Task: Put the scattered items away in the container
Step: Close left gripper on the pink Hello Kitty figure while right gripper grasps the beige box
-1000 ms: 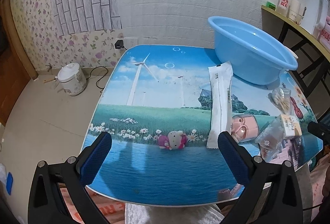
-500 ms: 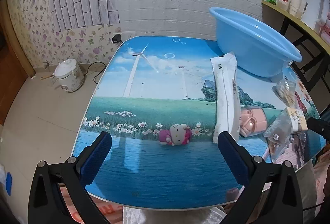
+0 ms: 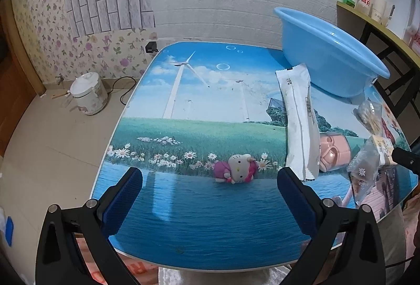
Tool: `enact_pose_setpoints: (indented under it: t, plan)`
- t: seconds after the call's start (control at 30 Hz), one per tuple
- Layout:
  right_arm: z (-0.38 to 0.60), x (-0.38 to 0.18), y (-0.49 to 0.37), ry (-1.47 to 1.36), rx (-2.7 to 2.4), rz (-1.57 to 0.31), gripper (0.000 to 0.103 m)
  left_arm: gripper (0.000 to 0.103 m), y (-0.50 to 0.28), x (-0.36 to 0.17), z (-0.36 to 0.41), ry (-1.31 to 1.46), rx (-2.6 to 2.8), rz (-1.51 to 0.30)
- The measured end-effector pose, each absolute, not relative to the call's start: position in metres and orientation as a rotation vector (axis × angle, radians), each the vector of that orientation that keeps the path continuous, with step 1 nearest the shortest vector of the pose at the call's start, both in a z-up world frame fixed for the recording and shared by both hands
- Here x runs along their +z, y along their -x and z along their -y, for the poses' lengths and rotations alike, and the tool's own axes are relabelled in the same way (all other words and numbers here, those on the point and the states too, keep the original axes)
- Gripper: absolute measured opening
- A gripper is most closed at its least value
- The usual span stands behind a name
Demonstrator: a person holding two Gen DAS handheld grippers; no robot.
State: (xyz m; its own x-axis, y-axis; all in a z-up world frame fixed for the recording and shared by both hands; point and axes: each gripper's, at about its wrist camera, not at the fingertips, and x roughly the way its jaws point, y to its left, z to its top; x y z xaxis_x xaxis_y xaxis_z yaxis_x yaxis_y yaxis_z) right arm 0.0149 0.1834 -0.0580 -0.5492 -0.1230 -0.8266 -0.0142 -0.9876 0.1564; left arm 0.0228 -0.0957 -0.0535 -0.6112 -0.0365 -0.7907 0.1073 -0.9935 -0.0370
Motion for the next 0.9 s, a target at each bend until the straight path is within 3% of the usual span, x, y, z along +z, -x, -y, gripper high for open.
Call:
enact_pose_setpoints:
  t: [0.63, 0.9]
  plan:
    - [-0.18, -0.063, -0.012, -1.473, -2.682, 0.219, 0.102, 0.095, -0.019, -0.062, 0.092, -1.365, -2.744, -0.11]
    - [-0.172, -0.064, -0.009, -1.478, -2.665, 0.204, 0.102, 0.082, -0.018, -0.065, 0.09, -1.365, -2.748, -0.089]
